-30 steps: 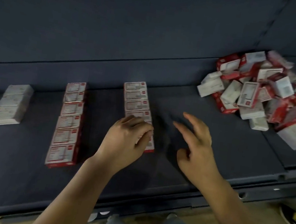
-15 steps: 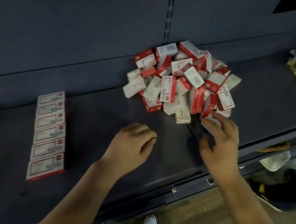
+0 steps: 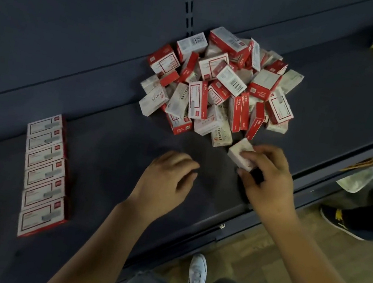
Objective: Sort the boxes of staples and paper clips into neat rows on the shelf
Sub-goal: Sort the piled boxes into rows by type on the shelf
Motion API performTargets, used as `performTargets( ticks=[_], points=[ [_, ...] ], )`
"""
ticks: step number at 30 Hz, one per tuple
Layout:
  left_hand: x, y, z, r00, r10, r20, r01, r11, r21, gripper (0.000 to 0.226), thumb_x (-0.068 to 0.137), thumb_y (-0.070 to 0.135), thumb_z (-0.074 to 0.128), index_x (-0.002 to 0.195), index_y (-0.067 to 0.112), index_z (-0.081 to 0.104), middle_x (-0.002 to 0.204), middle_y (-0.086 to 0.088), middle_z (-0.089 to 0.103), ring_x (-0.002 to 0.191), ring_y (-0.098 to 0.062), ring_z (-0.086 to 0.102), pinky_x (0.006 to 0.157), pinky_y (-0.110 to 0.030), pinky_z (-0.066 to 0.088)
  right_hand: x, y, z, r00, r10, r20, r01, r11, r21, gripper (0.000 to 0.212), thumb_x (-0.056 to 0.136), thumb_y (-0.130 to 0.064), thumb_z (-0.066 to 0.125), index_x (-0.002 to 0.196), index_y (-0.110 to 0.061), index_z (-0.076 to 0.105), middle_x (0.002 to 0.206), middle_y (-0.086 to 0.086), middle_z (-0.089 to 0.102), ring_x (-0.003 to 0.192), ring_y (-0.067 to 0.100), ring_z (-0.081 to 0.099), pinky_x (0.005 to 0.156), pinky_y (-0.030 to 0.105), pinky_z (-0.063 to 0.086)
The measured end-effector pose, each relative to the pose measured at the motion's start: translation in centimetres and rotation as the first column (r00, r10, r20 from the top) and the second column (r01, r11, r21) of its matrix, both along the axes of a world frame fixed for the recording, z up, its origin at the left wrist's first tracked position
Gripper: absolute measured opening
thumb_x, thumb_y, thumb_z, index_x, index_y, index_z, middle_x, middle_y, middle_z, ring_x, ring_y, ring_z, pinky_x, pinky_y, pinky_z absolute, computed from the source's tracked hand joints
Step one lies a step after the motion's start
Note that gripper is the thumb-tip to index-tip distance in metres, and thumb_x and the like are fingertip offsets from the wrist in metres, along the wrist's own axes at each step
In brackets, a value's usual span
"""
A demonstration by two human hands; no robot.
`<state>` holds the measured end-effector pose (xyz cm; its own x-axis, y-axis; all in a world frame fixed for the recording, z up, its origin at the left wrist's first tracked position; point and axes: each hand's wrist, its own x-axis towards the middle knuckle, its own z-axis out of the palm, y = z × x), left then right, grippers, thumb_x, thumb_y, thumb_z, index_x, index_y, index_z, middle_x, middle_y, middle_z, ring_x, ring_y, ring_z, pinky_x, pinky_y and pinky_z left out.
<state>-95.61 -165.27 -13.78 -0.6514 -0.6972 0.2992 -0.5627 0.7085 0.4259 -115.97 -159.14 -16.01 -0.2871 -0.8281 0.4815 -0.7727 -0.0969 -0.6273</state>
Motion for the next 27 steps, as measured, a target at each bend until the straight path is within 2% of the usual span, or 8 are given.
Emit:
performTargets(
  ticks=[4,6,8,11,15,19,24,27],
  points=[
    [0.1,0.5,0.3,0.994,0.010,-0.111,-0.009,1.000,0.014,0.041,0.090,0.033,0.050,0.117,0.005,0.063,0.106,-0.005,0.066,0.099,-0.010,0.055,0.082,-0.026,0.049,2.1,0.5,0.4,0.985,0.165,0.047,-0.164,0.986,-0.026,0.031,0.066,0.007,0.069,0.095,-0.001,0.069,0.106,0.015,0.059,0.100,0.024,0.056,0.088,0.019,0.044],
    [0.5,0.8,1.2,0.973,0.047,-0.224,-0.016,0.990,0.140,0.049,0.092,0.042,0.047,0.128,0.010,0.053,0.111,-0.004,0.064,0.104,-0.008,0.056,0.086,-0.017,0.046,3.2,0.5,1.0,0.968,0.243,0.065,-0.242,0.970,-0.033,0.032,0.064,0.008,0.068,0.096,-0.001,0.068,0.107,0.014,0.060,0.103,0.019,0.054,0.090,0.016,0.044],
    [1.1,1.2,2.6,0.933,0.151,-0.326,-0.034,0.941,0.338,0.042,0.094,0.042,0.047,0.131,0.021,0.048,0.110,0.004,0.064,0.104,-0.002,0.057,0.083,-0.011,0.044,4.6,0.6,1.7,0.940,0.333,0.073,-0.330,0.943,-0.048,0.031,0.065,0.006,0.068,0.095,0.000,0.068,0.106,0.013,0.061,0.103,0.018,0.056,0.091,0.018,0.044],
    [2.6,1.5,3.9,0.876,0.323,-0.359,-0.057,0.807,0.588,0.030,0.091,0.034,0.050,0.119,0.028,0.058,0.103,0.016,0.065,0.099,0.007,0.059,0.078,-0.008,0.044,6.8,0.6,2.8,0.887,0.452,0.090,-0.447,0.892,-0.069,0.028,0.069,0.006,0.069,0.097,0.001,0.067,0.108,0.012,0.062,0.103,0.020,0.058,0.089,0.022,0.046],
    [6.1,1.1,4.7,0.883,0.322,-0.341,-0.043,0.780,0.624,0.023,0.091,0.008,0.055,0.100,0.026,0.068,0.094,0.017,0.068,0.092,0.005,0.063,0.074,-0.010,0.046,10.0,0.2,3.9,0.828,0.537,0.162,-0.527,0.844,-0.100,0.030,0.069,0.004,0.071,0.099,0.002,0.067,0.108,0.013,0.063,0.105,0.017,0.059,0.089,0.020,0.047],
    [10.4,1.8,5.5,0.831,0.391,-0.394,0.007,0.703,0.712,0.028,0.088,0.001,0.056,0.089,0.027,0.068,0.082,0.018,0.070,0.087,0.004,0.064,0.072,-0.010,0.046,13.8,-0.2,4.8,0.780,0.564,0.272,-0.564,0.821,-0.085,0.034,0.069,0.001,0.071,0.103,0.000,0.067,0.112,0.010,0.064,0.108,0.012,0.060,0.091,0.019,0.046],
    [16.7,2.4,6.0,0.702,0.521,-0.485,0.113,0.590,0.799,0.018,0.073,0.009,0.070,0.090,0.014,0.071,0.090,-0.003,0.071,0.095,-0.020,0.065,0.085,-0.030,0.052,19.6,-0.4,5.7,0.763,0.593,0.259,-0.589,0.802,-0.101,0.035,0.075,-0.017,0.066,0.109,-0.006,0.065,0.120,0.004,0.061,0.114,0.006,0.054,0.095,0.014,0.040],
    [20.5,2.8,6.2,0.625,0.578,-0.525,0.151,0.571,0.807,0.023,0.069,0.006,0.064,0.090,0.009,0.071,0.093,-0.009,0.069,0.095,-0.024,0.065,0.082,-0.031,0.053,23.7,-0.4,5.8,0.779,0.579,0.242,-0.562,0.815,-0.141,0.038,0.075,-0.019,0.065,0.111,-0.007,0.063,0.123,0.004,0.057,0.116,0.006,0.052,0.096,0.014,0.040]
  ],
)
